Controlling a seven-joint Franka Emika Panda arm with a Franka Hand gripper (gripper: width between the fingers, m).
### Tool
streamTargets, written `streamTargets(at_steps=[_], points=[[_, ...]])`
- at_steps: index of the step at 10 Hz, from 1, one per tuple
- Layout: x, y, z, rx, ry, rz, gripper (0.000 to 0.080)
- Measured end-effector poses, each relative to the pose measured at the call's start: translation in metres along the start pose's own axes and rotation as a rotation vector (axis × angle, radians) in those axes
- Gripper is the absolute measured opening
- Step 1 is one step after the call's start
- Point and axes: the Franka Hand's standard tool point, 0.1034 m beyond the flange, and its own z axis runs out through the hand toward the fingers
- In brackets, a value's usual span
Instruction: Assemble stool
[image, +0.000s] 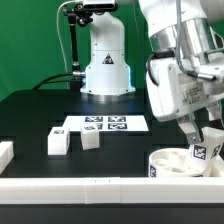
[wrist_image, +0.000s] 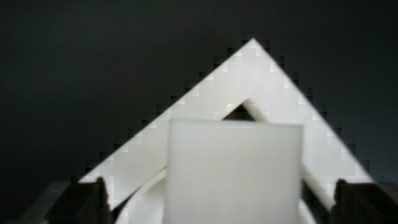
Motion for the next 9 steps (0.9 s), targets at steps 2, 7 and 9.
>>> streamTargets(at_steps=[2,7,9], points=[[-0.003,-0.001,-0.006,0.002,-0.007,-0.080,0.0644],[-0.001,-0.001,-0.005,0.013,0.003,-0.550,0.0649],[-0.002,0.013,-0.006,0.011,0.023,-0.758,0.0650]])
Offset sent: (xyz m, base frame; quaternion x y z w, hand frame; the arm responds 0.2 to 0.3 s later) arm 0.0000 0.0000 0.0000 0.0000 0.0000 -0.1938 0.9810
